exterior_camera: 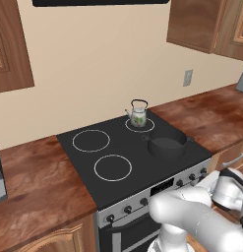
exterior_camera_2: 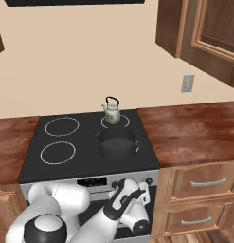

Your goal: Pick the kettle from the cabinet and place it on a stove burner. Then pick the pot from the counter and place it on another stove burner. Finally, turn both burners on.

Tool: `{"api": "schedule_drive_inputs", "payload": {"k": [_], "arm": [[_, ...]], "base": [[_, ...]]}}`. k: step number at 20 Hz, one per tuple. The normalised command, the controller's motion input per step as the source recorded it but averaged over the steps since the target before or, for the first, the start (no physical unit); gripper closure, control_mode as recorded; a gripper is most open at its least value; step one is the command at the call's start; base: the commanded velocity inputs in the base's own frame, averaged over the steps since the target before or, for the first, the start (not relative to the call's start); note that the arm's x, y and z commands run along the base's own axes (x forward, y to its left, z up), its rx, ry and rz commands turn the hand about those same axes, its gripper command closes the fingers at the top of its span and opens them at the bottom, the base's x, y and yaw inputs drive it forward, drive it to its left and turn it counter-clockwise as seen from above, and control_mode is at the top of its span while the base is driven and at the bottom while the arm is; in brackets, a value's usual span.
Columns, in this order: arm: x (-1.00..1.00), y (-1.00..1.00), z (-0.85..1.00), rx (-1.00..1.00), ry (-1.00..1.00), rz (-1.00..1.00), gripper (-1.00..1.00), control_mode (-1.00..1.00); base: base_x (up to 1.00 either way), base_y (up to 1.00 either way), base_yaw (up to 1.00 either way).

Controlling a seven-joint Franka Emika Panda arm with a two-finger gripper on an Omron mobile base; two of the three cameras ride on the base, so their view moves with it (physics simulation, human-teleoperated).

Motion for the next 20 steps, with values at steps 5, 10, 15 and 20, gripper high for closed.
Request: {"api": "schedule_drive_inputs", "payload": {"k": [5, 10, 15, 20], "arm": [[0.14, -0.05, -0.17, 0.00, -0.01, 0.00, -1.00, -1.00], [0.16, -0.06, -0.10, 0.00, -0.01, 0.00, -1.00, -1.00], [0.17, -0.12, -0.09, 0.00, -0.01, 0.00, -1.00, -1.00], [0.13, -0.08, -0.13, 0.00, 0.00, 0.00, -1.00, -1.00]], "base": [[0.00, 0.00, 0.00], [0.00, 0.00, 0.00], [0.00, 0.00, 0.00], [0.00, 0.00, 0.00]]}}
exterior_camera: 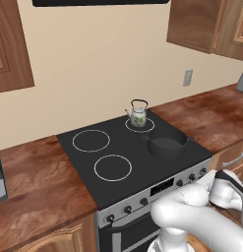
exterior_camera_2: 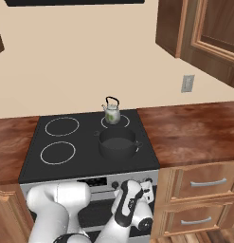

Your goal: Pick the kettle from the cabinet and place it on a stove burner. Then pick the pot from the counter and place it on another stove burner. Finally, turn both burners on.

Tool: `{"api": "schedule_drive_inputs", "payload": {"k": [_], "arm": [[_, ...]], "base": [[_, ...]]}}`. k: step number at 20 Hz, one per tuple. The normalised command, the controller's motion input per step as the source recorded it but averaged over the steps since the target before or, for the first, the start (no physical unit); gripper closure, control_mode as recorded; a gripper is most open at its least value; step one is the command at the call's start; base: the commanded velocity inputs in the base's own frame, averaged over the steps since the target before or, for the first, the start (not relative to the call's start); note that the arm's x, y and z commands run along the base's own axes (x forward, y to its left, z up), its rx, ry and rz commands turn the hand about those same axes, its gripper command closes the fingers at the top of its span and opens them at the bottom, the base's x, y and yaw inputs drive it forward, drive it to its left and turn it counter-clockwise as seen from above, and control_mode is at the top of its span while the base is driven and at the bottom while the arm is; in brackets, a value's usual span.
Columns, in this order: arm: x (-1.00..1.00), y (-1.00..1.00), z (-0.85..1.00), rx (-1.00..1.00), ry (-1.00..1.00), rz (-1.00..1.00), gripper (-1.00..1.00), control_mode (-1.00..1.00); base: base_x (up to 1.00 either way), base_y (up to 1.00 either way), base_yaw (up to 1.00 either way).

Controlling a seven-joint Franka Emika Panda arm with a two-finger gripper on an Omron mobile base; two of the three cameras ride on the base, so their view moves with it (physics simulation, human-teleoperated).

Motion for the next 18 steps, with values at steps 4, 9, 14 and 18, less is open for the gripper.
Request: {"api": "schedule_drive_inputs", "payload": {"k": [4, 9, 14, 18], "arm": [[0.13, -0.01, -0.18, 0.00, -0.01, 0.00, -1.00, -1.00], [0.10, 0.00, -0.15, 0.00, -0.01, 0.00, -1.00, -1.00], [0.14, 0.00, -0.17, 0.00, 0.00, 0.00, -1.00, -1.00], [0.16, -0.01, -0.16, 0.00, -0.02, 0.00, -1.00, -1.00]], "base": [[0.00, 0.00, 0.00], [0.00, 0.00, 0.00], [0.00, 0.00, 0.00], [0.00, 0.00, 0.00]]}}
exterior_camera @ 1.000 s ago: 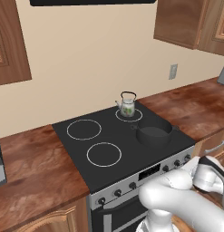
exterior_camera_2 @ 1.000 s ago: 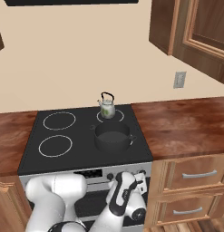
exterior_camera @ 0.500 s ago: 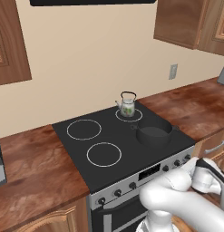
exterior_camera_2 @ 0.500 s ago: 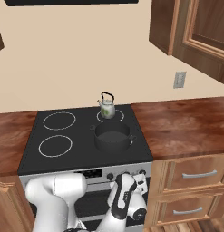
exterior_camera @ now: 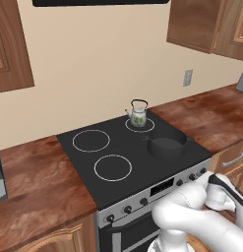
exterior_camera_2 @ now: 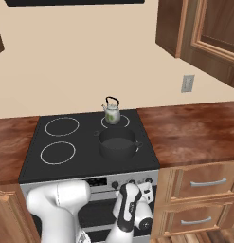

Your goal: Pick the kettle from the cabinet and place it on a stove burner. Then pick the pot from the counter and place it on another stove burner. Finally, turn both burners on.

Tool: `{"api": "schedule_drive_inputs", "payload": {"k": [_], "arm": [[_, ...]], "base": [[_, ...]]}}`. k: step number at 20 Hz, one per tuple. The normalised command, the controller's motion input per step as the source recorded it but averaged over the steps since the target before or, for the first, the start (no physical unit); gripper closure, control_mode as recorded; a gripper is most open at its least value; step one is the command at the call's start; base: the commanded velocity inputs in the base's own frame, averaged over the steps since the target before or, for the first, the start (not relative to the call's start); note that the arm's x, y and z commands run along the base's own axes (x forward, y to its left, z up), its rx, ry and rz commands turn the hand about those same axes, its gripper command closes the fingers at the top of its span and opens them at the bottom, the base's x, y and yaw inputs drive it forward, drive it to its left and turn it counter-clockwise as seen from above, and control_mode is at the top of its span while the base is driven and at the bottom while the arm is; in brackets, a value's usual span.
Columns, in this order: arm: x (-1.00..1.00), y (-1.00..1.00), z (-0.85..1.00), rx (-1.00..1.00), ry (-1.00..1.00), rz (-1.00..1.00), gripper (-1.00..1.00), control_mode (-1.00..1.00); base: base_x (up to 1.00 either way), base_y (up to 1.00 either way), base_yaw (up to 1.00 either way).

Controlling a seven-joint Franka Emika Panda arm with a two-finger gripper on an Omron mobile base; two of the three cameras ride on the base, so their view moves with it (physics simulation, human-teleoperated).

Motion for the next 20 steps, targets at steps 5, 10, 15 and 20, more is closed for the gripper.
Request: {"api": "schedule_drive_inputs", "payload": {"k": [5, 10, 15, 20], "arm": [[0.14, -0.04, -0.13, 0.00, -0.03, 0.00, -1.00, -1.00], [0.10, 0.00, -0.10, 0.00, -0.03, 0.00, -1.00, -1.00], [0.11, 0.03, -0.07, 0.00, -0.02, 0.00, 1.00, -1.00], [0.08, 0.01, 0.00, 0.00, -0.05, 0.00, 1.00, -1.00]], "base": [[0.00, 0.00, 0.00], [0.00, 0.00, 0.00], [0.00, 0.00, 0.00], [0.00, 0.00, 0.00]]}}
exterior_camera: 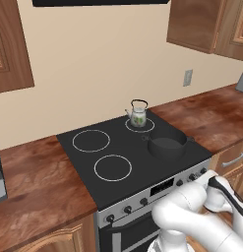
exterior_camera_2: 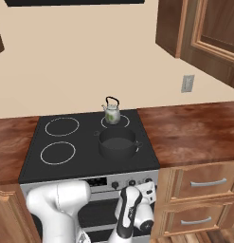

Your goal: Pick the kettle from the cabinet and place it on a stove burner. Then pick the pot from the counter and place it on another stove burner. Finally, turn both burners on.

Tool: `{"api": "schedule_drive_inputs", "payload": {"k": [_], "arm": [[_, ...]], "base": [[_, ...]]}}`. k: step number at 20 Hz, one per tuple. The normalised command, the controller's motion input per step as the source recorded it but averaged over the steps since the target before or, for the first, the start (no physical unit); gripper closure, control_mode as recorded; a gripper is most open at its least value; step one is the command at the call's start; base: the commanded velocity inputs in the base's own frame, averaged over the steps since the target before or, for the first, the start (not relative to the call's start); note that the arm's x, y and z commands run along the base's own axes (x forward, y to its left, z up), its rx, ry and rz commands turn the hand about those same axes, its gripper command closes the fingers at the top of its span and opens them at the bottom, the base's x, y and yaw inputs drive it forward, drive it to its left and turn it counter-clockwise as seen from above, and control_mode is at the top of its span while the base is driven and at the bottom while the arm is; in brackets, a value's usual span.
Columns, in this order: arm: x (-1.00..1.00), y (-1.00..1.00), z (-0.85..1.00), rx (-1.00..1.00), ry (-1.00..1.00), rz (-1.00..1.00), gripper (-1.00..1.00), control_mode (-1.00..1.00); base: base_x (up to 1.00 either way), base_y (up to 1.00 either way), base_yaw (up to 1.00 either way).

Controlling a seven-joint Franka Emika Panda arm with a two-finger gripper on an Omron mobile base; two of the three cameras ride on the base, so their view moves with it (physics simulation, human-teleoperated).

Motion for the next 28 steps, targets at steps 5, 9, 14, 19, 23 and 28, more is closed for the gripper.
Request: {"api": "schedule_drive_inputs", "payload": {"k": [5, 9, 14, 19, 23, 28], "arm": [[0.00, 0.09, 0.02, -0.01, -0.06, 0.00, 1.00, -1.00], [0.00, 0.21, 0.15, -0.06, -0.07, 0.00, 1.00, -1.00], [-0.01, 0.12, 0.11, -0.13, -0.02, 0.01, 1.00, -1.00], [0.00, 0.00, 0.05, -0.20, 0.00, 0.05, 1.00, -1.00], [0.00, 0.00, 0.01, -0.21, 0.00, 0.07, 1.00, -1.00], [0.00, 0.00, 0.00, -0.21, -0.02, 0.07, 1.00, -1.00]], "base": [[0.00, 0.00, 0.00], [0.00, 0.00, 0.00], [0.00, 0.00, 0.00], [0.00, 0.00, 0.00], [0.00, 0.00, 0.00], [0.00, 0.00, 0.00]]}}
